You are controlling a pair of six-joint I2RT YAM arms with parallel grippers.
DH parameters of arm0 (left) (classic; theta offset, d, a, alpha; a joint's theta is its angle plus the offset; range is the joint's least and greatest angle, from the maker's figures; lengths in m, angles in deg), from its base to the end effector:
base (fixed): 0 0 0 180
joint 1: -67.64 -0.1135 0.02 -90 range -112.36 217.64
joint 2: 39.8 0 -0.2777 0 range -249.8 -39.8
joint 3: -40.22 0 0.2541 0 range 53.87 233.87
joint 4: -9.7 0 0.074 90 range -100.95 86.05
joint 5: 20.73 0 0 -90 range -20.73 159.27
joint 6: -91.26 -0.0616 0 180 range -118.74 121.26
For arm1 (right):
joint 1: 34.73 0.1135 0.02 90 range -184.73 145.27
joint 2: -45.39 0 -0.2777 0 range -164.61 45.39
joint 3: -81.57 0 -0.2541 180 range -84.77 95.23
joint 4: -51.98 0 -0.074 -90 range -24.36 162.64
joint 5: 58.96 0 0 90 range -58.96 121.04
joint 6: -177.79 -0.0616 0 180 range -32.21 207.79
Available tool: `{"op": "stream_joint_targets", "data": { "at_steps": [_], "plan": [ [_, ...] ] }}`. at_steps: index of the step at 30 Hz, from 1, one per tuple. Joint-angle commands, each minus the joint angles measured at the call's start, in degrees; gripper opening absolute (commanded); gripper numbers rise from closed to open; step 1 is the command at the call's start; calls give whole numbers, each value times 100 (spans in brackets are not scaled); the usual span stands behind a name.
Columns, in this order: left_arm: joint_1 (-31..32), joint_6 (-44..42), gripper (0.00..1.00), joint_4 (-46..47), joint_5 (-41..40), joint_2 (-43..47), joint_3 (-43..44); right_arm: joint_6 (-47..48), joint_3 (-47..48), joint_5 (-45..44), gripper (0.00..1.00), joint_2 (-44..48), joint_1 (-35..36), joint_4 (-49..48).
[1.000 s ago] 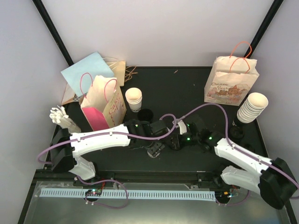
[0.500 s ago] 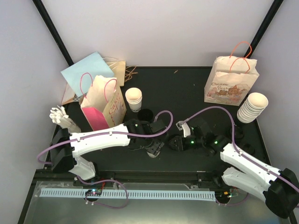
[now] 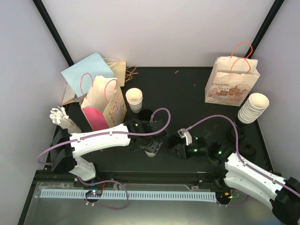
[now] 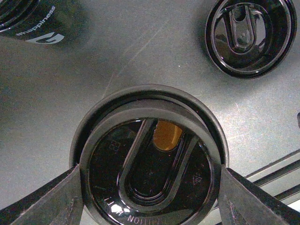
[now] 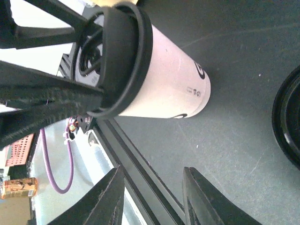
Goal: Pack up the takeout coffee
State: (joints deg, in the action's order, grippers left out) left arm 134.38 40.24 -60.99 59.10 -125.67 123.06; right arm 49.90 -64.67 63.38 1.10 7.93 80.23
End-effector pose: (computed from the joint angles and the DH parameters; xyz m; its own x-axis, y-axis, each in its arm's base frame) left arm 0.1251 -0.2635 0.2478 -0.8512 0.4124 -0.3245 0.4493 0.8923 -0.0446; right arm 0.1022 0.1390 0.1820 -0.9035 -0.1269 -0.4094 -0.4110 0.5280 0.7432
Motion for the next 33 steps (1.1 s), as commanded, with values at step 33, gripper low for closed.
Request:
{"op": "stream_joint_targets", "data": {
  "at_steps": [33],
  "plan": [
    [-1659,-30,75,1296,1449,3216,-2138,440,1162,-1162,52,-797,647,390]
  ]
}}
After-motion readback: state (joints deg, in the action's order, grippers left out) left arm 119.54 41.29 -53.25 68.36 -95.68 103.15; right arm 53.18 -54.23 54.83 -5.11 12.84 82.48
